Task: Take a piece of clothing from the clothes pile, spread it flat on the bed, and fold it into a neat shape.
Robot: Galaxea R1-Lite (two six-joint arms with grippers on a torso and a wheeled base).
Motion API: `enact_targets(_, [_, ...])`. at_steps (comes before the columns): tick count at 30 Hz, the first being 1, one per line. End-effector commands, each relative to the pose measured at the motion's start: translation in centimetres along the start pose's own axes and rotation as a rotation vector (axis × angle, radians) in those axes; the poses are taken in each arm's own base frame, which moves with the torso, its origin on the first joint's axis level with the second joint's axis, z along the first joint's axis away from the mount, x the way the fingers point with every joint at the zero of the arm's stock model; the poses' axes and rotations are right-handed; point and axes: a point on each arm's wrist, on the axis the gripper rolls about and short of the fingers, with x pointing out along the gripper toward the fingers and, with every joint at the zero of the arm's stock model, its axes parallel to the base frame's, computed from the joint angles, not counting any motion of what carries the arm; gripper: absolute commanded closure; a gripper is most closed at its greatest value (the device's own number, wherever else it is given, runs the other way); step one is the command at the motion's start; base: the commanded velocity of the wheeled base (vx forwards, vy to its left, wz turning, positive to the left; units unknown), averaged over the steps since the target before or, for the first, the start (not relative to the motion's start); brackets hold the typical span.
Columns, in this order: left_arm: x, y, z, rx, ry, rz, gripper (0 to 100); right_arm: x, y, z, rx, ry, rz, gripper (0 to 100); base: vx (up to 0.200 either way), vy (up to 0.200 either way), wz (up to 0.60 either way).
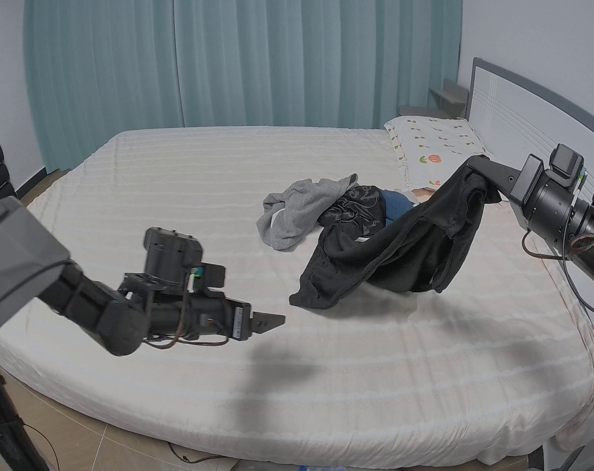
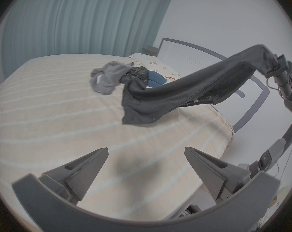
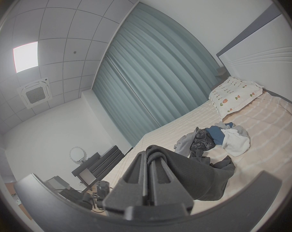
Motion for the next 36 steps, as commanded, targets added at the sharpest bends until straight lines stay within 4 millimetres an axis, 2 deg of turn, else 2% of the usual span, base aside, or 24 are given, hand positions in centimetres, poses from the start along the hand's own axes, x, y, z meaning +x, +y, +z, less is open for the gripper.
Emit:
enact_targets(1, [7.9,-1.5,-1.0,0.029,0.06,-0.056,0,0.1,-0.1,0.2,0.003,-0.007,-0.001,100,0.0,0.0,0.0])
enact_targets(3, [8.6,-1.6,-0.9,0.034,0.057,-0.061,0,0.0,0.0,0.2,0.002,-0.007,0.001,100,0.0,0.0,0.0])
enact_targets(4, [9.9,-1.4,-0.9,0.036,0.053,-0.063,0,0.1,0.0,0.4,0.003,-0.013,0.003,100,0.0,0.0,0.0])
enact_targets(5, [9.9,-1.4,-0.9,0.036,0.053,-0.063,0,0.1,0.0,0.4,0.003,-0.013,0.003,100,0.0,0.0,0.0])
enact_targets(10, [13.1,-0.8,-0.8,0.038,0.03,-0.067,0,0.0,0.3,0.3,0.004,-0.011,0.015,100,0.0,0.0,0.0])
enact_targets(11, [13.1,-0.8,-0.8,0.038,0.03,-0.067,0,0.0,0.3,0.3,0.004,-0.011,0.015,100,0.0,0.0,0.0])
enact_targets(12, [14.2,-0.6,-0.7,0.044,0.005,-0.07,0,0.0,0.3,0.3,0.004,-0.009,0.015,100,0.0,0.0,0.0])
enact_targets(13, [14.2,-0.6,-0.7,0.044,0.005,-0.07,0,0.0,0.3,0.3,0.004,-0.009,0.015,100,0.0,0.0,0.0])
enact_targets(18, [16.9,0.5,0.0,0.042,-0.074,-0.053,0,-0.1,0.7,0.3,0.005,-0.011,0.03,100,0.0,0.0,0.0])
enact_targets(23, [17.8,1.0,0.8,0.009,-0.114,-0.057,0,-0.3,1.0,0.5,0.005,-0.015,0.04,100,0.0,0.0,0.0])
enact_targets(28, [19.8,1.5,1.4,-0.019,-0.157,-0.067,0,-0.3,1.4,0.9,0.003,-0.032,0.054,100,0.0,0.0,0.0])
enact_targets(31, [20.1,1.6,1.7,-0.041,-0.172,-0.069,0,-0.4,1.4,1.0,0.002,-0.033,0.053,100,0.0,0.0,0.0])
enact_targets(32, [20.1,1.6,1.8,-0.051,-0.174,-0.072,100,-0.4,1.4,1.0,0.002,-0.033,0.053,100,0.0,0.0,0.0])
enact_targets(36, [20.2,1.4,1.8,-0.079,-0.172,-0.077,100,-0.4,1.1,0.8,0.004,-0.027,0.043,100,0.0,0.0,0.0])
